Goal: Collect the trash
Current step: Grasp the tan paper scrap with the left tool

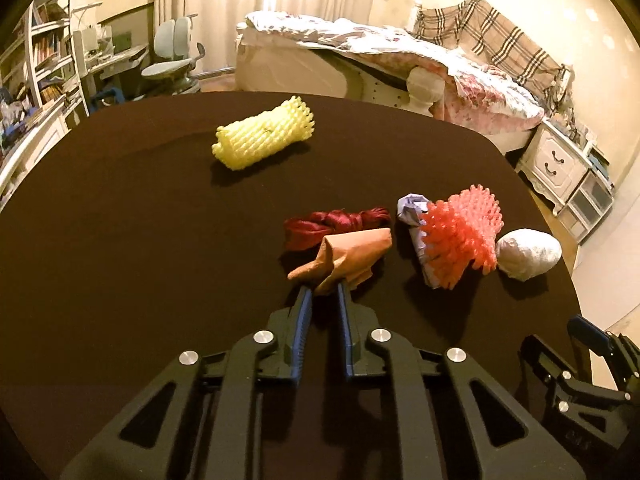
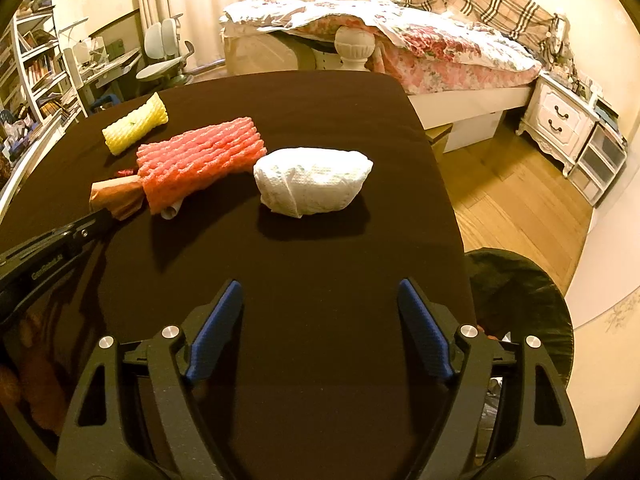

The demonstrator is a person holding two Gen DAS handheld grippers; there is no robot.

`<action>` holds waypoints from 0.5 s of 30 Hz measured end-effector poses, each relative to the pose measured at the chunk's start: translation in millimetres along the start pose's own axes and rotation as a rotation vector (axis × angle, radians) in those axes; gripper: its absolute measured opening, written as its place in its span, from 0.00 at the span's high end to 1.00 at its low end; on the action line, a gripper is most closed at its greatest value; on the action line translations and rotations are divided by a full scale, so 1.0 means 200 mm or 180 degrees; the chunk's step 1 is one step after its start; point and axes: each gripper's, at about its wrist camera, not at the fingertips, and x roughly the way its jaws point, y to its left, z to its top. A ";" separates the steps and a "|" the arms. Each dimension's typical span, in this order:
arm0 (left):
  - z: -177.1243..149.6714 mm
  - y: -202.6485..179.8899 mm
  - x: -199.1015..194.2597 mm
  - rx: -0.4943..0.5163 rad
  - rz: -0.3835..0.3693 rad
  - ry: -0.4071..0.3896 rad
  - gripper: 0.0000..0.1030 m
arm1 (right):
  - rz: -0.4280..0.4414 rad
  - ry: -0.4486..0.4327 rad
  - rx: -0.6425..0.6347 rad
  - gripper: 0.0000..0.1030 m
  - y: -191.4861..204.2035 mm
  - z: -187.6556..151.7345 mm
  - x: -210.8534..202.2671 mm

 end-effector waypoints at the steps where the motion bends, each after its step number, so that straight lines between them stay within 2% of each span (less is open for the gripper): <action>1: -0.01 0.01 -0.01 0.0000 -0.0005 0.0000 0.85 | 0.0002 -0.0003 0.0000 0.23 0.00 0.00 0.00; 8: -0.03 0.03 -0.03 0.0047 0.0030 -0.0003 0.85 | 0.0001 -0.0002 0.0001 0.22 0.00 0.00 0.00; 15: -0.07 0.01 -0.05 0.0149 -0.0049 0.0053 0.85 | -0.0006 -0.0003 -0.0008 0.22 0.00 0.00 0.00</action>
